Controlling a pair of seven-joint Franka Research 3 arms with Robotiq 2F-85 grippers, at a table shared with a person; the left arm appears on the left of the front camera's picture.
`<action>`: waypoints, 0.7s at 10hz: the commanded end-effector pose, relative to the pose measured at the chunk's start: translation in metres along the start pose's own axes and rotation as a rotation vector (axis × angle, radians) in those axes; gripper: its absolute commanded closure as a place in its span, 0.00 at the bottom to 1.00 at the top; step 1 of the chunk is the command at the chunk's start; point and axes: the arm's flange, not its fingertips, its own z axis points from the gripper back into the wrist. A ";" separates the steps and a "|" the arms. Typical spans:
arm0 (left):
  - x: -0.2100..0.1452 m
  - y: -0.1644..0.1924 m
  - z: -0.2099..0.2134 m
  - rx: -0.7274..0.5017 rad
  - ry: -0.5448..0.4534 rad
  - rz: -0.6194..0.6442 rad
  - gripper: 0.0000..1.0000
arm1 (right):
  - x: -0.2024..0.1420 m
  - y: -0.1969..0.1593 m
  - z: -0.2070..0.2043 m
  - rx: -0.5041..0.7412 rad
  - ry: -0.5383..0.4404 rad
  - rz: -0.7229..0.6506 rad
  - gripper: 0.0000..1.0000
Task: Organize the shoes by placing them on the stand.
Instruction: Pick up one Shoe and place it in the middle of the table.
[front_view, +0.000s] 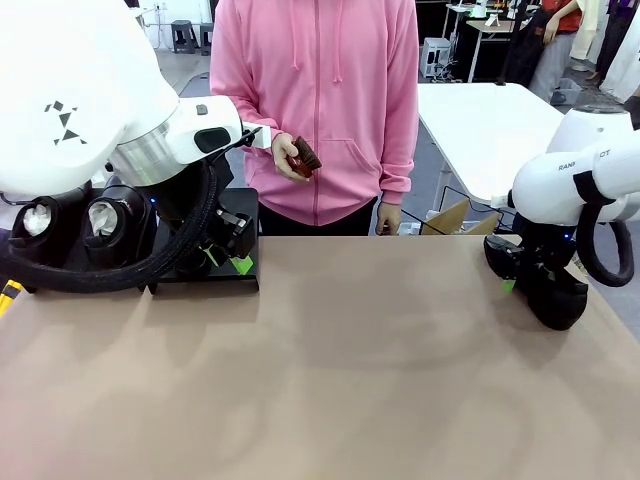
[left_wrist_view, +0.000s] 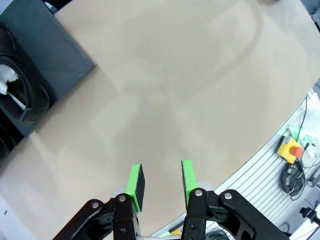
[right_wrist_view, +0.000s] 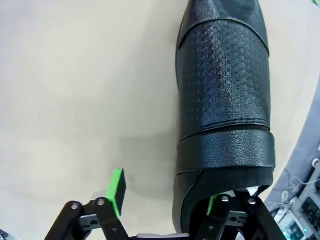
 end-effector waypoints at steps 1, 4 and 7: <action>-0.002 0.000 0.000 -0.011 -0.008 0.015 0.57 | 0.007 -0.006 0.001 0.027 -0.010 0.022 0.77; -0.002 0.000 0.000 -0.011 -0.008 0.015 0.57 | 0.006 -0.008 -0.001 0.035 -0.017 0.018 1.00; -0.002 0.000 0.000 -0.011 -0.008 0.015 0.57 | 0.002 -0.011 0.000 0.048 -0.026 0.009 1.00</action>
